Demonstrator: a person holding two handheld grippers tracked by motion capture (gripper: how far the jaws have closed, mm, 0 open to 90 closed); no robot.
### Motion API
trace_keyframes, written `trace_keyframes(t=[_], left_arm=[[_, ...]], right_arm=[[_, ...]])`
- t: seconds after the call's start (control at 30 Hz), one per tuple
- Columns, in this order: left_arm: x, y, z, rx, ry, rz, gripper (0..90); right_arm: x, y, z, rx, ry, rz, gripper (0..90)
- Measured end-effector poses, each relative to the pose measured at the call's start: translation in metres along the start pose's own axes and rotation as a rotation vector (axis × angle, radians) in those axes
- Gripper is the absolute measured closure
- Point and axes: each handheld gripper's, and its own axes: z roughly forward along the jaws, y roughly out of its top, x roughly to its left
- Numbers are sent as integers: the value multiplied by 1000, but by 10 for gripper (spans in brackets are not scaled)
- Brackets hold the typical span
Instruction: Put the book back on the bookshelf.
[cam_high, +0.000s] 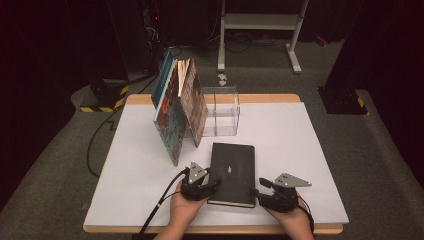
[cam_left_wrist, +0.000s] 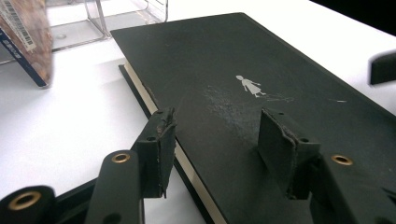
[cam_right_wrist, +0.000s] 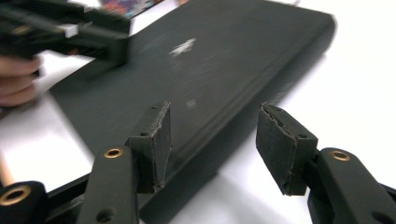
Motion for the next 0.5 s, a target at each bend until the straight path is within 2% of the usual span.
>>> trace_keyframes(t=[0.03,0.07,0.13,0.2,0.23,0.27,0.3,0.33,0.4,0.47,0.5], left_arm=[[0,0,-1,-4,-1,-3,474],[0,0,-1,-4,-1,-3,477],[0,-1,-2,-5,-4,-3,477],[-2,-3,-3,-12,-5,-7,481],[-6,-5,-4,-3,-23,-9,531],[-6,-5,-4,-3,-23,-9,540],[-13,-7,-4,10,-43,17,542],[-15,-8,-3,6,-38,31,541],[-15,-8,-2,6,-37,37,533],[-12,-6,0,23,-49,-1,461],[-12,-6,0,23,-49,-1,440]], right_arm=[[-8,1,2,-8,-17,29,452],[-8,1,2,-8,-17,29,452],[-13,2,5,-10,-9,68,449],[-16,3,8,-14,-17,80,443],[-18,6,12,-12,-24,93,434],[-18,6,12,-12,-24,93,434],[-20,9,16,-13,-29,94,421],[-21,10,16,-6,-37,99,415],[-23,10,17,0,-39,102,408],[-25,7,16,5,-45,117,387],[-25,7,16,5,-45,117,387]])
